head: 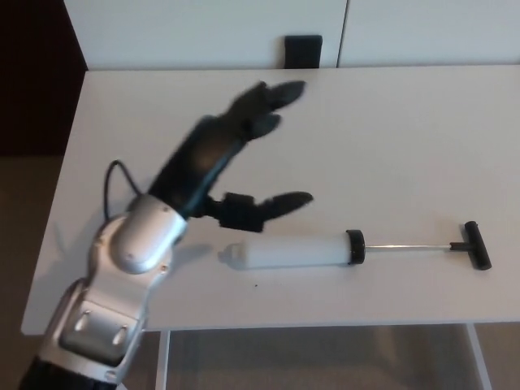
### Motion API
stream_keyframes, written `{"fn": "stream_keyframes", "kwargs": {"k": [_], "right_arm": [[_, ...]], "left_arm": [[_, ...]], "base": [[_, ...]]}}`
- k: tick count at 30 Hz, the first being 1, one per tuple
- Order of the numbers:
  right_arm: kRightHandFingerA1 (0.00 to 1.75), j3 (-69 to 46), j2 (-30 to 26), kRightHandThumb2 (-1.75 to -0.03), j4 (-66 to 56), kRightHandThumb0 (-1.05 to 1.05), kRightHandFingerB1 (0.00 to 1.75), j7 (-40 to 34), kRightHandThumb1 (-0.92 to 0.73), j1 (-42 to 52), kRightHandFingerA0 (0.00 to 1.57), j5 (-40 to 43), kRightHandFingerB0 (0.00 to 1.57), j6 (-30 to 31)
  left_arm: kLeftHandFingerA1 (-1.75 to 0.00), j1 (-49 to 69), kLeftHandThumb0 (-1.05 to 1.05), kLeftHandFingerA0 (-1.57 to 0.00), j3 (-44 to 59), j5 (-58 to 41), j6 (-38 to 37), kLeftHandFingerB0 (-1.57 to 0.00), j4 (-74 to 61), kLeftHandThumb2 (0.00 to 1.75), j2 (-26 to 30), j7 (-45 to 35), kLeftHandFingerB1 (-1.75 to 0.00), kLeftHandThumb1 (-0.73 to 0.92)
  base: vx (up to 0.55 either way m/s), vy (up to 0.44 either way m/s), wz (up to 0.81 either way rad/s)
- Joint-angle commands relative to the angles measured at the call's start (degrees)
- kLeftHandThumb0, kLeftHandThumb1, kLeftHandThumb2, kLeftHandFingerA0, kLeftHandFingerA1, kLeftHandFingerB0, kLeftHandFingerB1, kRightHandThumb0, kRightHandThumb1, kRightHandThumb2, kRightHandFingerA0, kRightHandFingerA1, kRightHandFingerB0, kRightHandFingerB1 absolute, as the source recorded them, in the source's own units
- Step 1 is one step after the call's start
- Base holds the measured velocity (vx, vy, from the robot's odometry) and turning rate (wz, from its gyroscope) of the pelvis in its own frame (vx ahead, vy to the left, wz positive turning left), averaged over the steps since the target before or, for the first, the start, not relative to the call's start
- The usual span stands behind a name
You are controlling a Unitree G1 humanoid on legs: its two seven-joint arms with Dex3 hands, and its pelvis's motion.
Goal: The robot walks towards a desk on which an air pump is kept in the middle. It lifts it up and holds it with its left hand and uses its right hand to compress it by pushing its handle inwards.
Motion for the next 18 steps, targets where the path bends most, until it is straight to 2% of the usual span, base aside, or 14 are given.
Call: {"fn": "stream_keyframes", "kwargs": {"k": [1,2,3,5,6,7,8,13,14,18], "right_arm": [[0.73,0.6,-1.9,-0.86,-0.5,-0.40,0.64,0.2,-0.51,2.6,0.88,-4.8,0.65,-9.7],[0.73,0.6,-1.9,-0.86,-0.8,-0.40,0.64,0.2,-0.51,2.8,0.88,-4.7,0.65,-9.5],[0.73,0.7,-1.8,-0.86,-1.1,-0.39,0.64,0.1,-0.51,2.6,0.87,-4.6,0.67,-9.1],[0.73,0.7,-1.8,-0.86,-1.3,-0.39,0.64,-0.1,-0.51,2.3,0.87,-4.6,0.67,-8.8],[0.73,0.7,-1.8,-0.86,-1.8,-0.39,0.65,-0.2,-0.51,2.5,0.87,-4.6,0.68,-8.4],[0.73,0.8,-1.8,-0.86,-2.1,-0.39,0.65,-0.2,-0.51,2.6,0.87,-4.6,0.68,-8.1],[0.73,0.8,-1.9,-0.86,-1.9,-0.40,0.65,-0.3,-0.51,2.7,0.87,-5.0,0.67,-8.5],[0.73,0.6,-2.1,-0.86,-0.4,-0.40,0.65,0.3,-0.50,1.7,0.87,-4.5,0.69,-9.4],[0.62,0.6,-2.1,-0.58,-0.5,-0.35,0.51,0.8,-0.60,1.6,0.95,-4.1,0.74,-9.2],[0.62,0.8,-2.4,-0.59,-0.2,-0.36,0.51,1.3,-0.60,1.3,0.97,-4.4,0.75,-10.5]], "left_arm": [[-0.29,-13.2,-0.52,-0.19,-28.7,42.3,-0.1,-0.17,11.2,0.58,10.6,-9.0,-0.27,0.57],[-0.29,-13.5,-0.52,-0.19,-29.0,42.7,-0.1,-0.17,11.4,0.58,11.0,-8.9,-0.27,0.57],[-0.47,-14.2,-0.33,0.00,-29.2,43.2,-0.1,0.00,12.0,0.95,11.5,-9.0,-0.45,0.40],[-0.47,-15.1,-0.33,0.00,-29.6,43.7,0.1,0.00,12.8,0.95,12.0,-8.9,-0.45,0.40],[-0.29,-15.4,-0.57,-0.20,-30.1,44.5,0.3,-0.17,13.1,0.58,12.3,-8.7,-0.27,0.58],[-0.29,-15.6,-0.57,-0.20,-30.5,45.1,0.5,-0.17,13.3,0.58,12.5,-8.5,-0.27,0.58],[-0.47,-16.0,-0.33,-0.01,-31.1,45.9,1.0,-0.01,13.7,0.94,12.7,-8.3,-0.45,0.39],[-0.46,-18.3,-0.34,0.00,-32.8,46.7,1.5,0.00,15.8,0.92,13.2,-7.9,-0.45,0.33],[-0.47,-18.7,-0.35,0.00,-33.3,47.0,1.7,0.00,16.3,0.91,13.3,-8.3,-0.46,0.32],[-0.47,-19.7,-0.35,0.00,-35.1,47.5,2.4,0.00,17.3,0.91,13.6,-8.7,-0.46,0.32]], "base": [[0.00,0.000,0.00],[0.00,0.000,0.00],[0.00,0.000,0.00],[0.00,0.000,0.00],[0.00,0.000,0.00],[0.00,0.000,0.00],[0.00,0.000,0.00],[0.00,0.000,0.00],[0.00,0.000,0.00],[0.00,0.000,0.00]]}}
